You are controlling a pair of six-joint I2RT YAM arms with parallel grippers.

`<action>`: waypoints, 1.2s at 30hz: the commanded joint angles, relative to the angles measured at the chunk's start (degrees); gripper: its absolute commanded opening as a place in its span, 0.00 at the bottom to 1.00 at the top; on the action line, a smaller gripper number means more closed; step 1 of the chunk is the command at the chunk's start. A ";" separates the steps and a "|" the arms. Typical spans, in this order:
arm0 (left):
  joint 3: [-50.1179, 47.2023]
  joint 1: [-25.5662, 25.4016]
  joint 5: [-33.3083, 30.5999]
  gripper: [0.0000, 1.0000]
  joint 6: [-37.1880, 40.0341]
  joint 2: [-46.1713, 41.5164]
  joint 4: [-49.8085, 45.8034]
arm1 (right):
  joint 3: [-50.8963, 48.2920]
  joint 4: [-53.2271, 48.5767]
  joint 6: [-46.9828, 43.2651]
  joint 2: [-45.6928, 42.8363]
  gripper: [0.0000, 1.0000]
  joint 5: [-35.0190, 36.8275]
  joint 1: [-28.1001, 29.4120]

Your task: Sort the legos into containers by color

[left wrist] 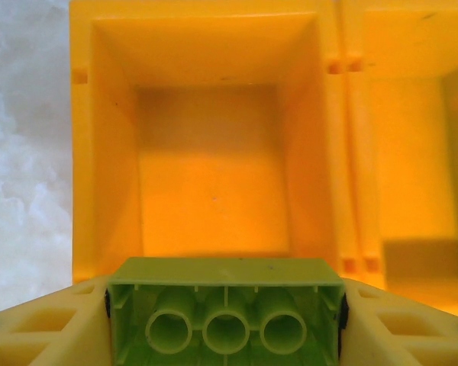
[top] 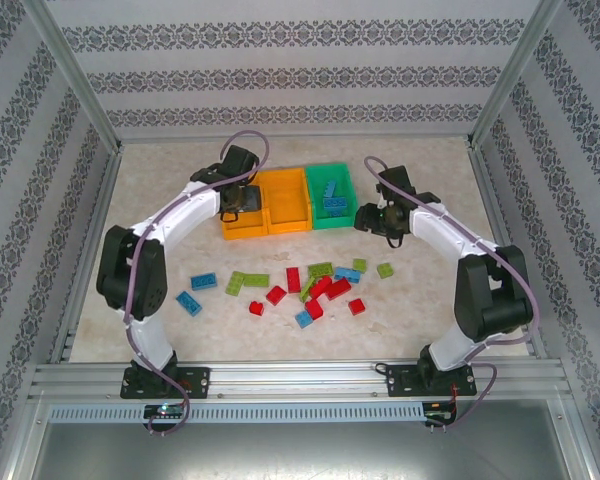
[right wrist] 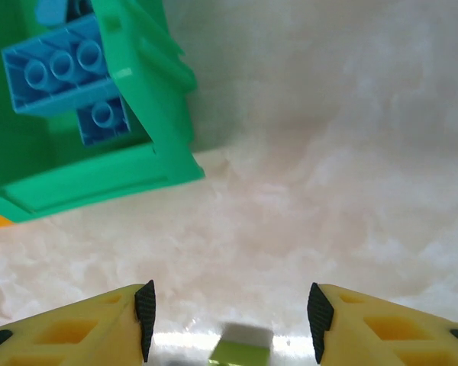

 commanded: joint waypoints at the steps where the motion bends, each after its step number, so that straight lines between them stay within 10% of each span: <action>1: 2.52 0.90 1.45 0.56 1.78 2.88 -2.92 | -2.75 -1.48 -1.12 -2.73 0.60 2.31 -0.29; 36: 0.28 0.78 3.87 0.83 2.10 1.55 -0.25 | -17.12 -4.83 10.61 -7.52 0.67 2.70 -0.36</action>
